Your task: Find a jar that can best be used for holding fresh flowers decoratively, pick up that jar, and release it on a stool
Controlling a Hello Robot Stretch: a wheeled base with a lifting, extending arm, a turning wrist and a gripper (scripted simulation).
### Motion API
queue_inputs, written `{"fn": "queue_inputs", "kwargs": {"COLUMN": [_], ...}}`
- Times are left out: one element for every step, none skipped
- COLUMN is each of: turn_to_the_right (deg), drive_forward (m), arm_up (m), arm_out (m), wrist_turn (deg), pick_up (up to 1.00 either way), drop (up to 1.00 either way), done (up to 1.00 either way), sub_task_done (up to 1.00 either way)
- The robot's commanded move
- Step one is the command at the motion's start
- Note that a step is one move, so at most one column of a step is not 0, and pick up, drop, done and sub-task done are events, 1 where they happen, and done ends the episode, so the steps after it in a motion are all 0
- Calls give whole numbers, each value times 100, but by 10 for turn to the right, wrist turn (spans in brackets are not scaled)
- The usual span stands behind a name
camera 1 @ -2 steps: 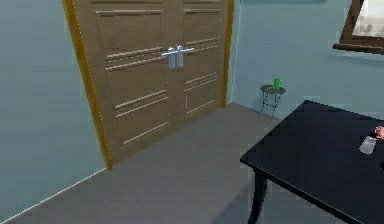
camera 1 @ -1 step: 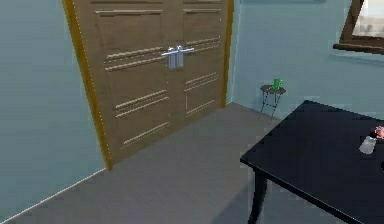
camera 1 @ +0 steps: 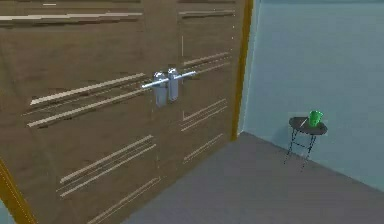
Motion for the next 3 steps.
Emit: {"fn": "queue_inputs", "kwargs": {"turn_to_the_right": [420,0,90], "drive_forward": [0,100,0], "arm_up": [0,0,0], "arm_out": [0,0,0], "wrist_turn": [0,0,0], "pick_up": [0,0,0], "drop": [0,0,0], "done": [0,0,0], "sub_task_done": [0,0,0]}}
